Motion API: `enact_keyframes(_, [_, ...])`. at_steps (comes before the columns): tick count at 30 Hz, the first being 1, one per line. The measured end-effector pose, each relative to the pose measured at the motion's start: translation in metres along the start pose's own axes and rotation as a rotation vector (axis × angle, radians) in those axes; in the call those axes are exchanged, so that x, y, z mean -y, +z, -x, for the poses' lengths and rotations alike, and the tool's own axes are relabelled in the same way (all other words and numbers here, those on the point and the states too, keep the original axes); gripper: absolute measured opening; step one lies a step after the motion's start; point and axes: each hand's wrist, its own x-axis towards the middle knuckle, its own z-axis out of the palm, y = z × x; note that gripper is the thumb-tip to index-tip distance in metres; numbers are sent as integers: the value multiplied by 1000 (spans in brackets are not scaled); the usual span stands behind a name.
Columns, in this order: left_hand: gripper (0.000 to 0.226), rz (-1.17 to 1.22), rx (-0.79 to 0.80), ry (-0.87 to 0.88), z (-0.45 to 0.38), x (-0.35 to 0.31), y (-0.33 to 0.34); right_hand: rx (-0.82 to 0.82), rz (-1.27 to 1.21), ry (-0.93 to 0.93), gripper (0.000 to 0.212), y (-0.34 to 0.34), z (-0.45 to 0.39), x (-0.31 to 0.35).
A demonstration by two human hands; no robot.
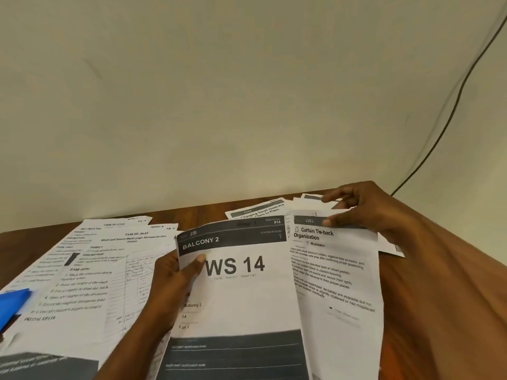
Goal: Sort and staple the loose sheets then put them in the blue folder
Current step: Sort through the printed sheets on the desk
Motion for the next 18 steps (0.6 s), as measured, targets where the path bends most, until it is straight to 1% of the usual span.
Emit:
enact_keyframes(1, [23, 8, 2, 0, 0, 0, 0, 12, 81, 22, 76, -7, -1, -6])
enact_keyframes(2, [22, 12, 4, -1, 0, 0, 1, 24, 166, 43, 78, -14, -2, -12])
enact_keyframes(3, [21, 9, 5, 0, 0, 0, 1, 53, 227, 61, 71, -21, -1, -16])
enact_keyframes(4, [21, 1, 5, 3, 1, -1, 2, 96, 269, 80, 59, -27, 1, -18])
enact_keyframes(5, [21, -5, 5, 7, 1, -1, 2, 133, 283, 99, 47, -33, 4, -20])
enact_keyframes(7, [21, -9, 5, 13, 1, -1, 2, 178, 266, 107, 33, -41, 7, -22])
enact_keyframes(8, [20, -8, 4, 12, 1, 0, 2, 168, 234, 84, 31, -43, 8, -23])
enact_keyframes(10, [18, -3, 0, 6, 1, 1, 2, 76, 110, 13, 32, -41, 6, -26])
enact_keyframes(12, [20, -9, -5, 1, 0, 1, 2, -21, -80, -41, 38, -34, 3, -25])
enact_keyframes(15, [26, -4, 1, -7, 0, 3, 1, -111, -333, -76, 51, -11, -8, -26])
enact_keyframes(16, [28, 2, 0, -12, 0, 3, 1, -138, -385, -89, 53, -4, -11, -26])
enact_keyframes(18, [22, 14, -1, -15, -1, 3, 1, -168, -443, -110, 58, 7, -16, -27])
